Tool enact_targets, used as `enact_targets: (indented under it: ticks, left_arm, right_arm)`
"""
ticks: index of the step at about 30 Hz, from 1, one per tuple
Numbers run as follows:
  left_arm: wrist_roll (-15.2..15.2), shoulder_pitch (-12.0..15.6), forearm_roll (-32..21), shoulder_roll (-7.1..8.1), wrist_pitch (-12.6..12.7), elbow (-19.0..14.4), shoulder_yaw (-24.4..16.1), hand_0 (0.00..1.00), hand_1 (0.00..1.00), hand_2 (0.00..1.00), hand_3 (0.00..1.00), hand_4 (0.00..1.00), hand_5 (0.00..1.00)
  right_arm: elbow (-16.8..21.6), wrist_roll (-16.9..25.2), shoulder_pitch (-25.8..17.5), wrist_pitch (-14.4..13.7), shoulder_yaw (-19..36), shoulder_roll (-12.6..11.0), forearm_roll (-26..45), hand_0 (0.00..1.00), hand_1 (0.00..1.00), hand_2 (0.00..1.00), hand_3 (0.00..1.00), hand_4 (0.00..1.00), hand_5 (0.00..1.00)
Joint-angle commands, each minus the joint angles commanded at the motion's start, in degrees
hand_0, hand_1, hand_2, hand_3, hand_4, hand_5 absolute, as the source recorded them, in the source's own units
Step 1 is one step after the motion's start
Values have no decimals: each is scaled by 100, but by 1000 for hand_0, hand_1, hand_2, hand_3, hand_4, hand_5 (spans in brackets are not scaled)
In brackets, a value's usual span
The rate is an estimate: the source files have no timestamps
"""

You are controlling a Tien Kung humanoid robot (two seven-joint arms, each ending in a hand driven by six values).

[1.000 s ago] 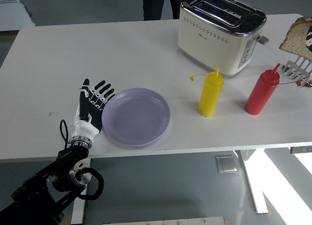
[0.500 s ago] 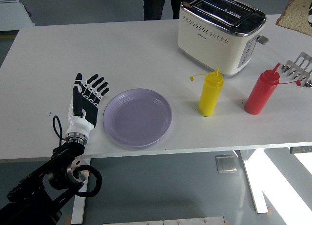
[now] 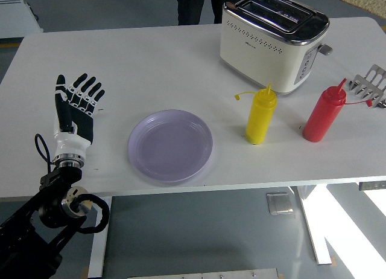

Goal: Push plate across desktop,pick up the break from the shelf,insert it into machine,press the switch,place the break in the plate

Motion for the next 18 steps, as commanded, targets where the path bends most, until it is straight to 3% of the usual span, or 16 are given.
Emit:
enact_targets:
  ticks: [10, 18]
  left_arm:
    - [18, 327, 191, 205, 24, -305, -630, 748, 687, 641, 629, 680, 916]
    - [27, 499, 274, 235, 11, -391, -802, 748, 689, 646, 631, 681, 917]
  right_arm:
    - [-111, -574, 857, -288, -671, -5, 714, 508, 501, 507, 484, 153, 2]
    - [-741, -760, 1594, -488, -1328, 425, 1012, 504, 498, 508, 485, 158, 2]
